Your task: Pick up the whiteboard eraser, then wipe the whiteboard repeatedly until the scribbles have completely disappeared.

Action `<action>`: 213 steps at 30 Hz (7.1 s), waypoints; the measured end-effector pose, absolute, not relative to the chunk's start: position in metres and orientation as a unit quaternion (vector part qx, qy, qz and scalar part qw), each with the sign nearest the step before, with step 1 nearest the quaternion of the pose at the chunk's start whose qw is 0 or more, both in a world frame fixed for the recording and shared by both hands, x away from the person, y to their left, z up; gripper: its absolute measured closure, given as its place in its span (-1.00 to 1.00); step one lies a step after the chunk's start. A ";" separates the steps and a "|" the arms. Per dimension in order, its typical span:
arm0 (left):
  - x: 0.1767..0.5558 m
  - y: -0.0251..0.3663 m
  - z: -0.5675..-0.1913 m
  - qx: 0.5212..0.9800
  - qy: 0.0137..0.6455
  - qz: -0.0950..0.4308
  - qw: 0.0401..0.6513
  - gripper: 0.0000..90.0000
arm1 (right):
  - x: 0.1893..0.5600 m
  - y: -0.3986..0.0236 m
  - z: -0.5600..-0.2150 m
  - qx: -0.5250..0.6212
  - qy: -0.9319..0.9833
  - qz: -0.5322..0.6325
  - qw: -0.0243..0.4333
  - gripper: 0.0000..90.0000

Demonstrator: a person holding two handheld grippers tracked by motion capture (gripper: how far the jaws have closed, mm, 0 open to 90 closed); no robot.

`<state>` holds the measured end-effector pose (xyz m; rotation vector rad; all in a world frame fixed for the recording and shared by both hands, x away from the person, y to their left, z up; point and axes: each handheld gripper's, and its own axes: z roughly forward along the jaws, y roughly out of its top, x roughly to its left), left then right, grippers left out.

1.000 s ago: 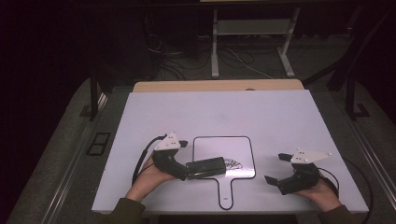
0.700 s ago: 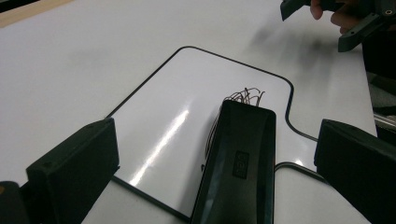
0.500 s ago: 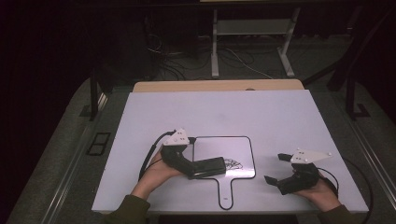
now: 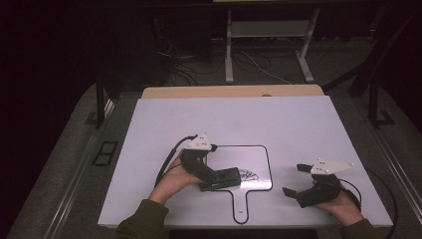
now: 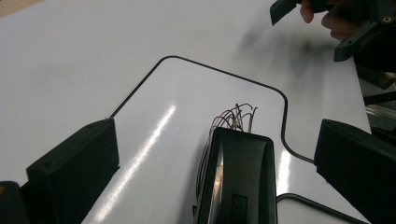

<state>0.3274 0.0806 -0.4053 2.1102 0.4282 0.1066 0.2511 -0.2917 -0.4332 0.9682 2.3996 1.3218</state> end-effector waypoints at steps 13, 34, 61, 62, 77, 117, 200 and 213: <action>0.322 0.076 -0.412 0.890 0.149 0.045 0.429 -0.95 | 0.250 -0.291 -0.434 0.325 0.824 0.448 0.120 -1.00; 0.316 0.069 -0.421 0.923 0.110 0.036 0.367 -0.61 | 0.250 -0.290 -0.435 0.323 0.827 0.445 0.117 -1.00; 0.314 0.064 -0.430 0.941 0.111 0.031 0.317 -0.26 | 0.250 -0.289 -0.436 0.322 0.830 0.441 0.114 -1.00; 0.315 0.064 -0.430 0.941 0.111 0.030 0.317 -0.23 | 0.250 -0.289 -0.436 0.322 0.830 0.441 0.114 -1.00; 0.317 0.065 -0.431 0.943 0.112 0.017 0.314 -0.15 | 0.249 -0.288 -0.436 0.320 0.832 0.439 0.113 -1.00; 0.334 0.090 -0.414 0.921 0.216 0.030 0.324 -0.13 | 0.249 -0.288 -0.436 0.320 0.832 0.440 0.112 -1.00; 0.334 0.027 -0.428 0.945 0.137 0.039 0.295 -0.13 | 0.249 -0.288 -0.437 0.319 0.831 0.442 0.109 -1.00; 0.321 0.018 -0.428 0.948 0.114 0.020 0.298 -0.13 | 0.249 -0.288 -0.437 0.319 0.831 0.443 0.110 -1.00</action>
